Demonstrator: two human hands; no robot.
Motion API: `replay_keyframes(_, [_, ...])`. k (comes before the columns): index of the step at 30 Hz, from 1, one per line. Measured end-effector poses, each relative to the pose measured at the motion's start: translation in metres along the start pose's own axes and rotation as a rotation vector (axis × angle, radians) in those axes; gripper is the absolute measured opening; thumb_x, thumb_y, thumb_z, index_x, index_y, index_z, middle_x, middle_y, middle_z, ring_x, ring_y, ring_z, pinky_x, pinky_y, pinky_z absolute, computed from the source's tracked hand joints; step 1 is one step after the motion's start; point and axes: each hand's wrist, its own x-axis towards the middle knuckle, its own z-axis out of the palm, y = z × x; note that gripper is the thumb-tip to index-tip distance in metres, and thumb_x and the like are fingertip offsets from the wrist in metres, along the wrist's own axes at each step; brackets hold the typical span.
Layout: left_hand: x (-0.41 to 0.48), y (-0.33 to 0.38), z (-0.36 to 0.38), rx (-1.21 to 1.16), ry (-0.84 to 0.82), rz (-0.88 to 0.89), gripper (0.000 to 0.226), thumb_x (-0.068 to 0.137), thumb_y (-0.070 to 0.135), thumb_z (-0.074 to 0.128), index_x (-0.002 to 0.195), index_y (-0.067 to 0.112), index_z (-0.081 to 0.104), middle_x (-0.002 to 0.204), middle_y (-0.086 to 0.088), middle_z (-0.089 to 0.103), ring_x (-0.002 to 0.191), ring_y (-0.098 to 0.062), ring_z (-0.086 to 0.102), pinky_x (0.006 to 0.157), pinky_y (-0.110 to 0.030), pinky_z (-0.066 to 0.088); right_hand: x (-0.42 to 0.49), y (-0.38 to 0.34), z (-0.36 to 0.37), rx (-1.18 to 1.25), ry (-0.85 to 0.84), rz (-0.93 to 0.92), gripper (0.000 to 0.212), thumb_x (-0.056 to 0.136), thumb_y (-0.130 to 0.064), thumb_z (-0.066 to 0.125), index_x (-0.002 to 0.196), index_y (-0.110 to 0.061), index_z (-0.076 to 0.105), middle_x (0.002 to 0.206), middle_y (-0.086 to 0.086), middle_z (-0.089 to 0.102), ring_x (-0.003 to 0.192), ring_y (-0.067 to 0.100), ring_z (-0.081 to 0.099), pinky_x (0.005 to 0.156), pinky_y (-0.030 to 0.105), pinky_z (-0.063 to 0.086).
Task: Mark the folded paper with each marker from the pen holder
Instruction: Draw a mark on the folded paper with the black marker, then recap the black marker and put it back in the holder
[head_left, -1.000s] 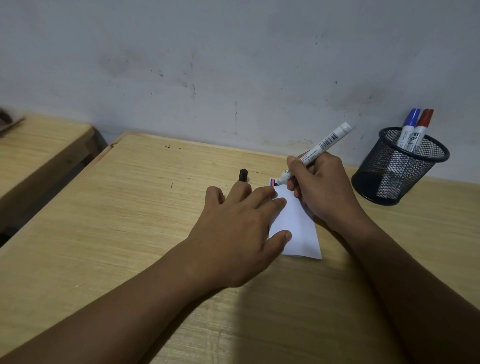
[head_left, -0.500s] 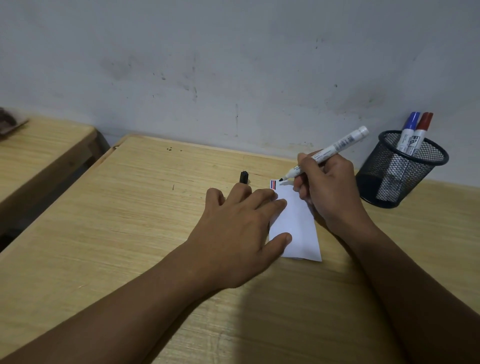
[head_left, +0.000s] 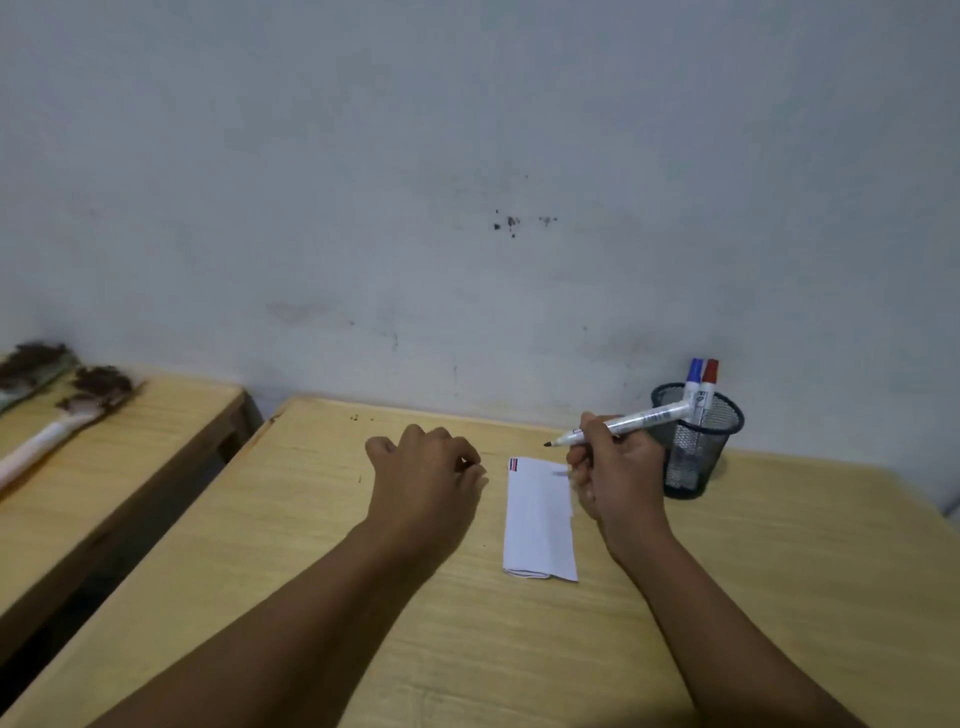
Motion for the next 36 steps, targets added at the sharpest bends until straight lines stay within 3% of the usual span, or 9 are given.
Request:
replay_keyframes(4, [0.004,0.015,-0.032,-0.082,-0.019,-0.007,0.016,0.091,0.044,0.058,0.088,0.033,0.069,0.081,0.017,0.069,0.094,-0.007,0.055,0.077,-0.036,0.017,-0.026,-0.033,-0.013,-0.026,-0.015,-0.048,0.026,0.097,-0.014,0.060,0.076,0.000,0.061,0.048,0.004,0.058,0.033,0.007,0.042,0.032,0.018,0.029])
replay_keyframes(8, [-0.004,0.044,-0.077,-0.612,0.007,-0.098,0.019,0.089,0.042,0.064,0.076,0.028,0.067,0.069,0.023,0.068,0.072,0.002,0.058,0.075,-0.034,0.034,-0.044,-0.077,-0.024,-0.036,-0.059,-0.105,0.025,0.098,-0.012,0.057,0.078,0.002,0.059,0.050,0.006,0.057,0.032,0.010,0.041,0.033,0.019,0.028])
replay_keyframes(11, [-0.015,0.067,-0.110,-1.010,-0.038,-0.068,0.022,0.091,0.032,0.066,0.084,0.012,0.067,0.073,0.005,0.073,0.066,-0.011,0.056,0.065,-0.021,0.046,-0.064,-0.113,-0.024,-0.004,-0.082,-0.157,0.030,0.098,-0.014,0.058,0.070,-0.004,0.060,0.052,0.007,0.058,0.036,0.013,0.042,0.037,0.023,0.028])
replay_keyframes(14, [-0.024,0.085,-0.133,-1.049,-0.040,-0.001,0.022,0.092,0.030,0.066,0.086,0.010,0.067,0.074,0.000,0.073,0.064,-0.009,0.054,0.060,-0.013,0.045,-0.084,-0.142,-0.019,0.018,-0.119,-0.225,0.028,0.098,-0.017,0.058,0.075,-0.003,0.063,0.056,0.008,0.060,0.041,0.014,0.045,0.039,0.025,0.031])
replay_keyframes(18, [-0.032,0.108,-0.155,-1.118,-0.026,0.058,0.015,0.092,0.028,0.065,0.096,0.014,0.069,0.071,0.001,0.071,0.063,-0.006,0.055,0.062,-0.018,0.045,-0.100,-0.171,-0.021,0.072,-0.124,-0.287,0.027,0.097,-0.019,0.059,0.077,-0.002,0.064,0.059,0.009,0.060,0.042,0.014,0.046,0.038,0.024,0.033])
replay_keyframes(24, [-0.046,0.130,-0.174,-1.030,-0.019,0.194,0.015,0.095,0.021,0.063,0.100,0.022,0.077,0.075,0.007,0.070,0.064,0.001,0.055,0.063,-0.012,0.044,-0.119,-0.195,-0.034,-0.076,-0.186,-0.353,0.027,0.098,-0.021,0.059,0.083,0.000,0.066,0.062,0.010,0.061,0.044,0.014,0.047,0.039,0.023,0.035])
replay_keyframes(27, [-0.048,0.139,-0.179,-0.865,0.055,0.276,0.012,0.092,0.023,0.066,0.098,0.024,0.076,0.080,0.012,0.072,0.070,-0.006,0.060,0.061,-0.009,0.042,-0.126,-0.207,-0.044,-0.151,-0.206,-0.401,0.032,0.098,-0.024,0.060,0.089,0.006,0.067,0.063,0.010,0.062,0.047,0.015,0.048,0.041,0.022,0.038])
replay_keyframes(32, [-0.047,0.152,-0.185,-0.518,0.274,0.409,0.009,0.090,0.032,0.068,0.096,0.030,0.073,0.084,0.016,0.071,0.077,-0.004,0.061,0.065,-0.025,0.049,-0.130,-0.215,-0.053,-0.206,-0.224,-0.452,0.033,0.096,-0.030,0.064,0.088,0.002,0.070,0.062,0.005,0.062,0.049,0.014,0.049,0.048,0.023,0.042])
replay_keyframes(36, [-0.047,0.163,-0.175,-0.353,0.516,0.497,0.006,0.083,0.028,0.076,0.090,0.029,0.074,0.074,0.013,0.069,0.068,-0.008,0.060,0.062,-0.035,0.051,-0.126,-0.215,-0.057,-0.206,-0.159,-0.446,0.034,0.095,-0.035,0.064,0.082,-0.005,0.069,0.060,0.002,0.063,0.047,0.013,0.050,0.051,0.024,0.044])
